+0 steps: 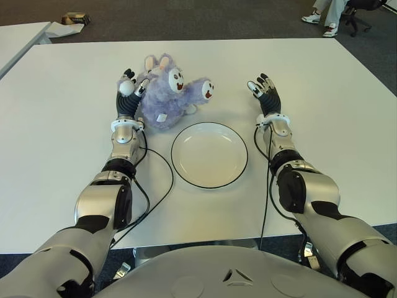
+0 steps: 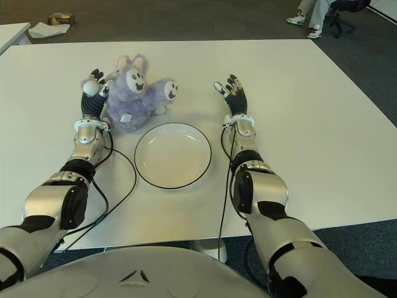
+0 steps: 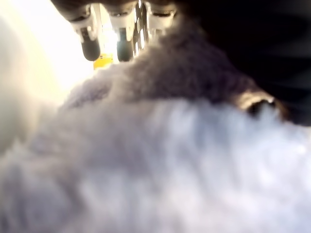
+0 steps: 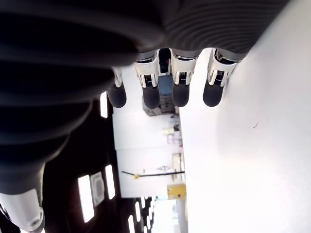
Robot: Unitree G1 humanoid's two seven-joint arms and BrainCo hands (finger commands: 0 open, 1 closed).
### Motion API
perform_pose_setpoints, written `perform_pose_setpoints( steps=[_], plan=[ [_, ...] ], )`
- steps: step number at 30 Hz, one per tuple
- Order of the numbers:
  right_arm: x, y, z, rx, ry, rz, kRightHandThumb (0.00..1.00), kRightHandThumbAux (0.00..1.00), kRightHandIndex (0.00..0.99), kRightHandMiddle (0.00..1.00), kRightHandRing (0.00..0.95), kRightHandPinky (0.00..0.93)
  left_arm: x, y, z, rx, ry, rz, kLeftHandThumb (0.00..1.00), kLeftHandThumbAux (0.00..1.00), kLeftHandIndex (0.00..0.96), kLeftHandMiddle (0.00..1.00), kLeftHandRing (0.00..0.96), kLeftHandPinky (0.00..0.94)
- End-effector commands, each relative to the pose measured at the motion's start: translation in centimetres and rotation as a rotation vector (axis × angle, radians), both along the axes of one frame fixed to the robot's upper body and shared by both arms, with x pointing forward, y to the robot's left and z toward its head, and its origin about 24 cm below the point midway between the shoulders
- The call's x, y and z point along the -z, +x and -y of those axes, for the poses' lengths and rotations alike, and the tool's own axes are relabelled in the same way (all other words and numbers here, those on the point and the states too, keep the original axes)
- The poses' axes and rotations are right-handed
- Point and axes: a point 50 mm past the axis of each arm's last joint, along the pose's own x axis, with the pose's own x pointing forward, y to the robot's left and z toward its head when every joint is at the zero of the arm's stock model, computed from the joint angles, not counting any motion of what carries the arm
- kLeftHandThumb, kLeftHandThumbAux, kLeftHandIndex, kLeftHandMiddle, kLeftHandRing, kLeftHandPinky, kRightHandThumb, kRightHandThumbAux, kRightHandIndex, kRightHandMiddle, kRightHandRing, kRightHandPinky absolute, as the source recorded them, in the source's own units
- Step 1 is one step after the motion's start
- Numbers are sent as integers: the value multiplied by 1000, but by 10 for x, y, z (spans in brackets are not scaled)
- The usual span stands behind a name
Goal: Put the doll into the plate.
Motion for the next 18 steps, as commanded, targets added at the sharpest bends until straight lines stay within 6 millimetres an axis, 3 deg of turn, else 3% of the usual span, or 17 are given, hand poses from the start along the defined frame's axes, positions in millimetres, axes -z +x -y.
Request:
perform_pose_setpoints(
  steps=[1, 18],
  plan=[
    [40, -21, -1, 13, 34, -161, 69, 626, 20, 63, 52, 52, 43, -29, -1, -2, 11, -159, 0, 507, 0, 93, 79, 46],
    [40, -20, -3, 14, 42, -160, 77, 619, 26, 70, 58, 55, 42, -28, -2, -4, 10, -159, 0, 508, 0, 94, 77, 37]
  ],
)
